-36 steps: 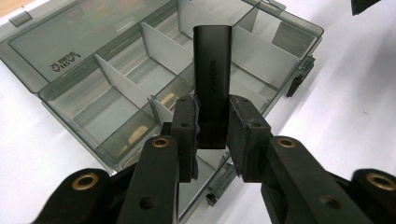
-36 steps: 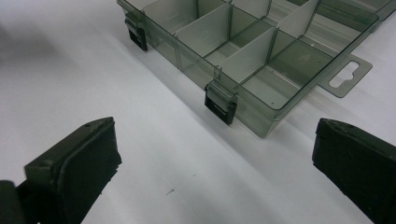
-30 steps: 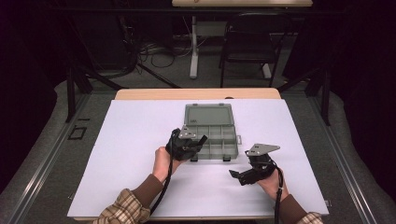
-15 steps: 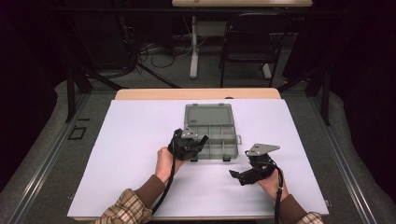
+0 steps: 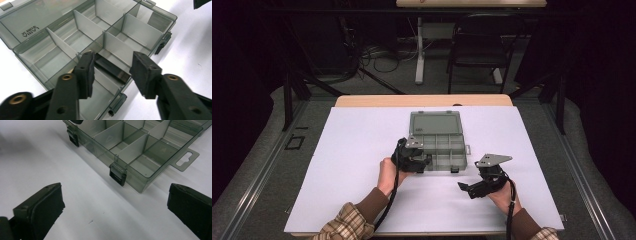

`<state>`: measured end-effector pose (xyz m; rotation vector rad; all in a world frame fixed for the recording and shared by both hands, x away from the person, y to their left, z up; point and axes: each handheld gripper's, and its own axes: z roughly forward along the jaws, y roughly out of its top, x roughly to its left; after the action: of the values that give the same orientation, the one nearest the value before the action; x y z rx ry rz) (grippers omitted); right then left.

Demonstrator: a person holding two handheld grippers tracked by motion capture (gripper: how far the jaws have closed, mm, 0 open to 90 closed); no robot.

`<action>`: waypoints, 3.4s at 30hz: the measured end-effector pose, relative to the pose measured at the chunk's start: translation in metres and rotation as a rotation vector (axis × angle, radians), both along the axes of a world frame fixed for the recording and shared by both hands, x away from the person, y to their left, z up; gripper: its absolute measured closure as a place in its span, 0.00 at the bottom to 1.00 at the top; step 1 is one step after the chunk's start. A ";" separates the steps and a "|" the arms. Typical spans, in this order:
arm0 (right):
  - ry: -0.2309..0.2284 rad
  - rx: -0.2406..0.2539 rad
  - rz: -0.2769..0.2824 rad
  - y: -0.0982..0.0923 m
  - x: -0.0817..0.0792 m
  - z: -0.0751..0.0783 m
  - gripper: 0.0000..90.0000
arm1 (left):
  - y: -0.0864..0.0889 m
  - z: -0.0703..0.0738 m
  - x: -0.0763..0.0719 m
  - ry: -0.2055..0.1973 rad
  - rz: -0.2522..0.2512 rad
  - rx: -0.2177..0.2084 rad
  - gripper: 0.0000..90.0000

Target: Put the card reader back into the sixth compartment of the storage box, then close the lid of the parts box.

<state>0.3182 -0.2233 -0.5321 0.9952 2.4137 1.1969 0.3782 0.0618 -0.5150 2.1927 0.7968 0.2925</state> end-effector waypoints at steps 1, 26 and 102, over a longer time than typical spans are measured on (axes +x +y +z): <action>0.000 0.000 0.000 0.000 0.000 0.000 0.00 | 0.000 0.000 0.000 -0.004 0.005 0.008 0.49; -0.007 0.002 0.002 -0.001 0.000 0.000 0.00 | 0.017 0.003 0.002 -0.035 0.009 0.013 0.06; -0.001 0.012 -0.001 -0.004 0.002 -0.001 0.00 | -0.012 -0.019 0.048 0.006 0.005 0.137 0.54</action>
<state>0.3202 -0.2271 -0.5335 0.9985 2.4080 1.2123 0.4258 0.0501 -0.5339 2.3201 0.8071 0.3524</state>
